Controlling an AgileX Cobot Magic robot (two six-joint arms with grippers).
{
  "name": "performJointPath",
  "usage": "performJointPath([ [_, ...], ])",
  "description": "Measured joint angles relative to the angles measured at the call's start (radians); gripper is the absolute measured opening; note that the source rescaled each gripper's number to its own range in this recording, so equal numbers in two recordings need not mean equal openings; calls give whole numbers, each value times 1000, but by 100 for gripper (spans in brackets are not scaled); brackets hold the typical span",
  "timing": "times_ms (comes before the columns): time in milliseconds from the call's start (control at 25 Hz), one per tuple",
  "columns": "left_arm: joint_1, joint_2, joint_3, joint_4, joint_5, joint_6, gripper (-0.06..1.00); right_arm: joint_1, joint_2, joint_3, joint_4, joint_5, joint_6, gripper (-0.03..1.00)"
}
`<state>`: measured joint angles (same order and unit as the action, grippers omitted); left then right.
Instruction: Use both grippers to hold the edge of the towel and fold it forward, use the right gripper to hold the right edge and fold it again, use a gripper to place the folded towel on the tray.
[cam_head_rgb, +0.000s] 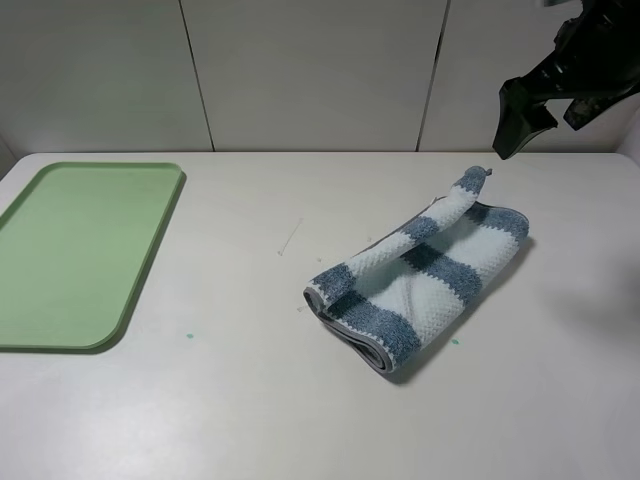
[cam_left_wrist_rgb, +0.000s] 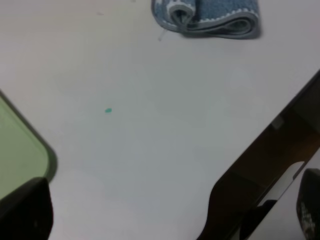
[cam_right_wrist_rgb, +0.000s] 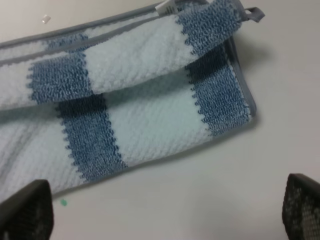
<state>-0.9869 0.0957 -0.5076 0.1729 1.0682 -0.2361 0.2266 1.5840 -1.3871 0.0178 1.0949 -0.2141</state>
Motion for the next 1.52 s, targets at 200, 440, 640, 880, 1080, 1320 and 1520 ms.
performJointPath([
  [200,0,0,1,-7,0,13,97,0,-27,0,5,4,3,100],
  [440,0,0,2,14,-3,14,97,0,-37,0,10,8,4,100],
  [640,64,0,6,14,-4,15,97,0,-37,0,11,8,-31,100],
  [880,265,0,9,14,-4,15,97,0,-37,5,11,-4,-125,100],
  [1080,438,0,9,14,-4,15,97,0,-37,77,11,-73,-238,100],
  [1320,658,0,9,35,-4,-12,97,0,-34,216,63,-241,-308,100],
  [1520,781,0,9,17,-4,16,97,0,16,254,160,-312,-349,100],
])
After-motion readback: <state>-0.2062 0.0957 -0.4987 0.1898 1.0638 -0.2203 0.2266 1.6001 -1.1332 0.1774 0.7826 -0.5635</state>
